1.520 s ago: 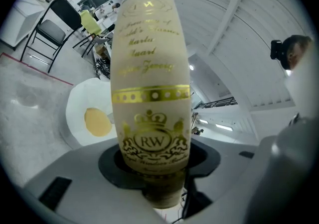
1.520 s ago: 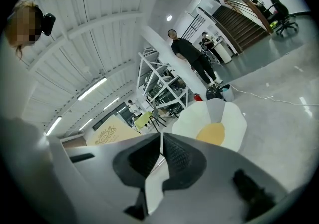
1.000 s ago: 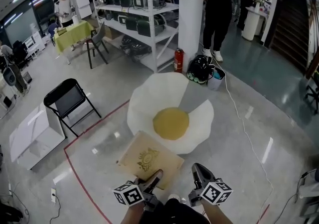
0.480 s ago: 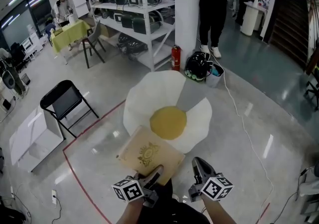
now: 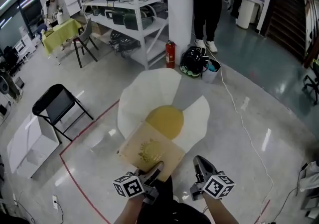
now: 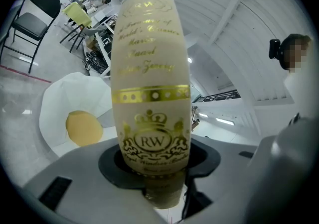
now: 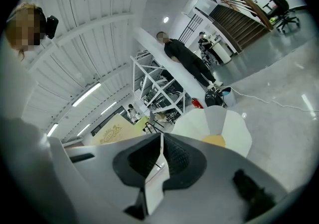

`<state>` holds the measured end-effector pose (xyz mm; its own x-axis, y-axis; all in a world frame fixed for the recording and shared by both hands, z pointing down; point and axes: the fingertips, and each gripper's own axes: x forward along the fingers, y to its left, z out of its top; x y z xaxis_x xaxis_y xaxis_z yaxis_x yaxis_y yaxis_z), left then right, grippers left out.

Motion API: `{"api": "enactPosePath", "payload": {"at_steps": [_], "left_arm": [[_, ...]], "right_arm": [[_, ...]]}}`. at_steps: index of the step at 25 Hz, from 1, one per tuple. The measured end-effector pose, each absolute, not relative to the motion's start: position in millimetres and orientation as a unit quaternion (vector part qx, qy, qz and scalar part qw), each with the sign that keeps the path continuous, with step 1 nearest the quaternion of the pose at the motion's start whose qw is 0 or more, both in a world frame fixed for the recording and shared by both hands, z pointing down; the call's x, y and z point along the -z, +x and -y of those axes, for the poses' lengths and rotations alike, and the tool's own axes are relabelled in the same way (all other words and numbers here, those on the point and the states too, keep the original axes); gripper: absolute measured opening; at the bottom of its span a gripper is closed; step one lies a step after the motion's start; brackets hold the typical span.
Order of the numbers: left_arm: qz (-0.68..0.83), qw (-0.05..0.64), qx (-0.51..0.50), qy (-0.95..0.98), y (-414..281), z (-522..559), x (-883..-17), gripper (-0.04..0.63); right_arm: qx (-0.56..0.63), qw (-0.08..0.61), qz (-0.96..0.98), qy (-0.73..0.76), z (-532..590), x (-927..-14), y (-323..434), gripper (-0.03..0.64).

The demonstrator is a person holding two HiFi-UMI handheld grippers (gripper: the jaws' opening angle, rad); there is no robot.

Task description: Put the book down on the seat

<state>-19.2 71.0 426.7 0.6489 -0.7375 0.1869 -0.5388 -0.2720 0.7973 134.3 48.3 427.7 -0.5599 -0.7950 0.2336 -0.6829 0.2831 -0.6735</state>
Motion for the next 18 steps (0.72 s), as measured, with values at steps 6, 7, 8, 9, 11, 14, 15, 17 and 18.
{"api": "enactPosePath", "payload": {"at_steps": [6,7,8,9,11,14,15,17,18], "left_arm": [[0.393,0.459,0.101,0.790,-21,-12,-435,0.219],[0.391,0.461,0.099,0.790,-22,0,-437,0.219],[0.390,0.463,0.097,0.790,-23,11,-439,0.219],[0.389,0.465,0.095,0.790,-24,23,-441,0.219],[0.386,0.469,0.091,0.789,-28,45,-445,0.219],[0.382,0.470,0.086,0.791,-33,76,-447,0.219],[0.380,0.470,0.083,0.792,-36,86,-447,0.219],[0.378,0.470,0.078,0.794,-41,104,-449,0.219],[0.376,0.470,0.075,0.795,-43,112,-450,0.219]], "right_arm": [[0.390,0.070,-0.788,-0.471,10,-437,133,0.012],[0.391,0.069,-0.788,-0.471,22,-437,132,0.012],[0.391,0.069,-0.787,-0.472,33,-438,130,0.012],[0.393,0.068,-0.786,-0.473,45,-440,129,0.012],[0.397,0.067,-0.783,-0.474,67,-443,125,0.012],[0.399,0.065,-0.783,-0.473,99,-444,117,0.012],[0.399,0.065,-0.784,-0.472,109,-444,113,0.012],[0.399,0.067,-0.785,-0.469,127,-442,104,0.012],[0.400,0.068,-0.785,-0.468,135,-441,100,0.012]]}}
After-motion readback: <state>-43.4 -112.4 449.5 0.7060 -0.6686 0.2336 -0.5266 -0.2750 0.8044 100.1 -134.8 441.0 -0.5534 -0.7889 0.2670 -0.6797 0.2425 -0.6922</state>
